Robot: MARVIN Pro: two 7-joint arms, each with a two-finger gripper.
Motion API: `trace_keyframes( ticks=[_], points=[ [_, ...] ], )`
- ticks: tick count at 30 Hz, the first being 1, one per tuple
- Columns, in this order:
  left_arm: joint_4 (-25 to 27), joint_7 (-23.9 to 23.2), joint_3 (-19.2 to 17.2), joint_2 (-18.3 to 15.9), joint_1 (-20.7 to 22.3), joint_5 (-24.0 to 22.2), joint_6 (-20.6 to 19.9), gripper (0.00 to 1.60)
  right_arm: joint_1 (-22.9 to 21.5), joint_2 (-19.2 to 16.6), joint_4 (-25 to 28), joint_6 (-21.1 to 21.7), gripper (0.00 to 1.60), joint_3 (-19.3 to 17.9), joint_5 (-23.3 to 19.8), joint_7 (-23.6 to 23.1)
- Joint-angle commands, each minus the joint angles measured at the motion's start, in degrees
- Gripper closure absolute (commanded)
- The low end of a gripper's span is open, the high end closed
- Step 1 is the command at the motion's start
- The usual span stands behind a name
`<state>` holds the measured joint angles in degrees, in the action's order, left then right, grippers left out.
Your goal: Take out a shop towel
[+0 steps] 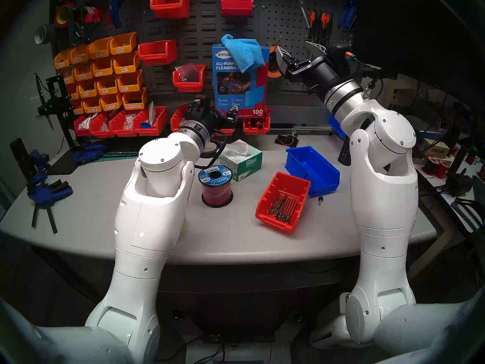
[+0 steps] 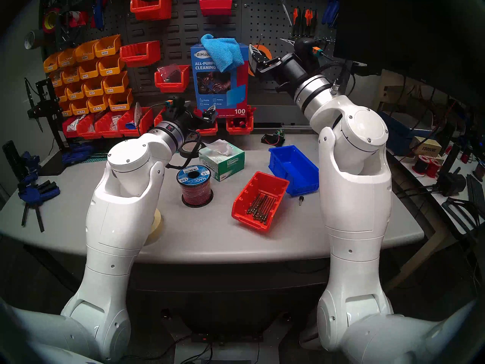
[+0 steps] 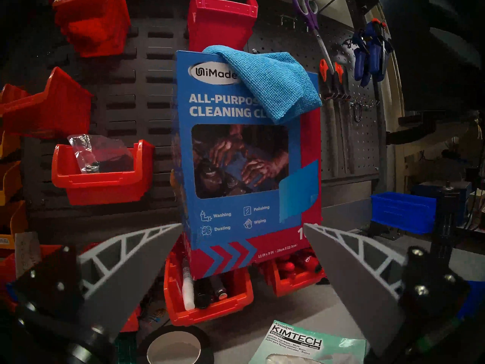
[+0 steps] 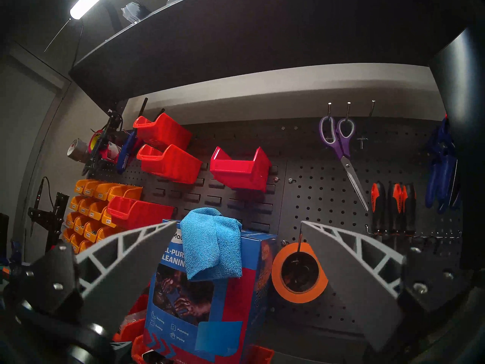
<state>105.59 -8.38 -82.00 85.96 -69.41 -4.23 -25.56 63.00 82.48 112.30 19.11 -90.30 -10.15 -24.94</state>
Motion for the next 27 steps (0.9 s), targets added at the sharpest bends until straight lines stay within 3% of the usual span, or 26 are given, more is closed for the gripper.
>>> trace_keyframes(
  ticks=[1,7,8,9,13,27],
  points=[
    [-1.08,-1.33,-0.77,1.15,6.11,0.62,1.27,0.00,-5.23,-0.54,-0.47,0.63,0.00,0.20,-0.05,-0.61],
    [-3.59,-2.65,-0.51,1.78,7.81,1.93,1.74,0.00,-6.28,-1.08,-1.64,1.60,0.00,0.35,-0.27,-1.51],
    [-6.63,-3.09,0.06,1.37,11.78,1.87,0.83,0.00,-6.46,-1.14,-1.76,1.73,0.00,0.33,-0.31,-1.64],
    [-3.88,-3.04,-0.75,2.48,7.45,2.21,2.21,0.00,-6.59,-1.22,-1.83,1.85,0.00,0.31,-0.33,-1.77],
    [-7.19,-4.10,-0.30,2.51,11.19,2.63,1.65,0.00,-7.05,-1.41,-2.01,2.30,0.00,0.24,-0.57,-2.31],
    [-13.51,-5.72,-0.50,3.46,15.33,6.66,3.92,0.00,-7.75,-1.95,-1.10,2.76,0.00,1.20,-0.52,-4.22]
  ],
)
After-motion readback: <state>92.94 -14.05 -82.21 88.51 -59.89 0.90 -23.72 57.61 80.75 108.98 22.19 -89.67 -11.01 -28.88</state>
